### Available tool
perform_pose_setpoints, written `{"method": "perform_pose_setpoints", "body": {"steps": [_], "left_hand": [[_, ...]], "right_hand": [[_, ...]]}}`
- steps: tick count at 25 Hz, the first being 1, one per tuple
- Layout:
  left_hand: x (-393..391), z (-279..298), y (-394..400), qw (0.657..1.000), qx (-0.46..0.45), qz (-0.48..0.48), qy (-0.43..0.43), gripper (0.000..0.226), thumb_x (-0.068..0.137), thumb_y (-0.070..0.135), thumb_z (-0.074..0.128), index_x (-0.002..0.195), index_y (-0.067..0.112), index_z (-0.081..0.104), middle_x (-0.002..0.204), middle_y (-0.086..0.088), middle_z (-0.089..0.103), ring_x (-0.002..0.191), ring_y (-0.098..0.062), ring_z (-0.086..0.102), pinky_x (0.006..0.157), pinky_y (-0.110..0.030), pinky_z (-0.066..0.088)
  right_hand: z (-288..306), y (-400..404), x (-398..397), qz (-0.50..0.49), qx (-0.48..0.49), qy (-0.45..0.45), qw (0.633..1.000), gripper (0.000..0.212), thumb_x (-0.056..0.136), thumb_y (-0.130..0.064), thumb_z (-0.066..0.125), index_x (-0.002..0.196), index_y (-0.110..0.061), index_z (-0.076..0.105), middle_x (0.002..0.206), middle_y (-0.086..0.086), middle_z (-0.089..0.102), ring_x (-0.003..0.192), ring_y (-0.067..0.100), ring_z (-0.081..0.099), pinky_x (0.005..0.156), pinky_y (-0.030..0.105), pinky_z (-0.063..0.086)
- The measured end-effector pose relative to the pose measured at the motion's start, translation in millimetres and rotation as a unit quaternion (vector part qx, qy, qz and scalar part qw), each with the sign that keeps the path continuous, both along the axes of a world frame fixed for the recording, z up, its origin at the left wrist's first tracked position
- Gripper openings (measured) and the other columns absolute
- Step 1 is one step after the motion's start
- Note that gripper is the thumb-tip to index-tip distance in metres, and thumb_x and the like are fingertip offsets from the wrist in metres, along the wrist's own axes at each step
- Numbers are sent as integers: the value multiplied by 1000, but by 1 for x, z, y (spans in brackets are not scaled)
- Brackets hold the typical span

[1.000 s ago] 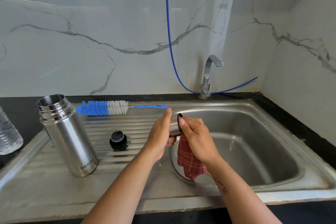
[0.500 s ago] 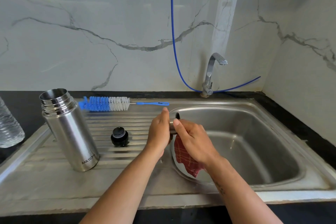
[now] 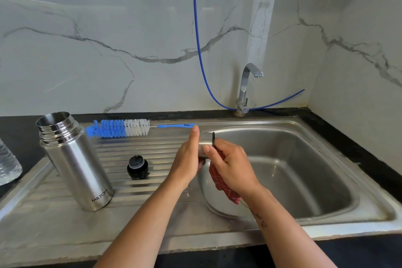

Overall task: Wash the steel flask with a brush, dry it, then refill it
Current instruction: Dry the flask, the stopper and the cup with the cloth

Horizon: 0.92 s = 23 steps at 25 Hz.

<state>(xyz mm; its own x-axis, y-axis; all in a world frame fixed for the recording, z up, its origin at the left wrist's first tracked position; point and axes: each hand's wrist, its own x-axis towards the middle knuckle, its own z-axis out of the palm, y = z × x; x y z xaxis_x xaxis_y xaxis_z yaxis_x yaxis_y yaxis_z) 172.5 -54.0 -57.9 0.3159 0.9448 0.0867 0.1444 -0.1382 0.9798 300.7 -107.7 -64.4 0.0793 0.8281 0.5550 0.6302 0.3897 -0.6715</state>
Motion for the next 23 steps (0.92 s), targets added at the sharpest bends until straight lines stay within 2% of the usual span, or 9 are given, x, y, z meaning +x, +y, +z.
{"method": "perform_pose_setpoints", "body": {"steps": [2,5,8,11,12,17,19,21,23], "left_hand": [[-3,-5,1,986,151,20,-66,67,106,58,25,70,8,51,53,1,51,53,-5,48,53,-33,44],[-14,-21,12,942,328,21,-63,44,105,44,28,109,13,58,60,12,52,57,-3,46,59,-28,41],[-13,-17,12,965,246,-24,-88,49,105,57,30,109,23,65,68,-7,70,67,-26,69,67,-41,55],[-1,3,1,996,-34,3,-83,69,90,80,29,68,22,59,50,1,53,50,-15,51,52,-25,40],[1,4,-1,996,-44,13,-81,61,93,76,31,72,23,55,47,3,45,46,-11,43,48,-22,34],[-12,-14,3,947,312,9,-80,41,108,37,30,119,11,59,58,10,44,55,-4,40,59,-20,34],[-7,-12,4,961,262,1,-94,44,109,48,29,114,21,64,64,5,59,59,-12,54,60,-24,40],[0,-4,0,992,61,2,-111,63,101,71,26,100,27,71,71,-5,72,67,-16,67,56,-24,46],[0,-4,0,997,17,42,-57,73,95,78,26,106,22,71,110,-18,68,88,-20,72,60,-29,52]], "right_hand": [[9,-6,1,96,-49,119,987,38,103,-39,58,82,-8,64,63,3,53,57,17,45,56,34,42],[17,-15,1,212,-134,234,939,40,98,-40,59,104,-3,70,70,1,62,59,9,54,60,23,45],[13,-12,0,164,-99,197,962,33,98,-44,62,104,-13,72,75,-6,69,64,11,62,66,26,51],[7,-7,7,68,-26,-18,997,29,100,-40,63,90,-13,65,77,-4,65,71,13,60,70,35,52],[7,-7,9,75,-39,-15,996,34,100,-41,64,86,-10,63,73,2,63,66,12,56,66,36,50],[12,-9,12,205,-153,266,930,68,92,-53,69,92,13,51,68,11,44,57,21,36,56,37,29],[12,-10,10,177,-115,214,954,45,97,-39,69,92,5,59,70,10,51,61,23,42,59,37,36],[7,-9,10,114,-70,82,988,16,98,-27,69,92,-13,64,76,-2,65,66,14,57,65,34,49],[4,-8,10,115,-103,67,986,21,96,-29,70,92,-10,63,75,12,64,60,16,57,60,39,51]]}}
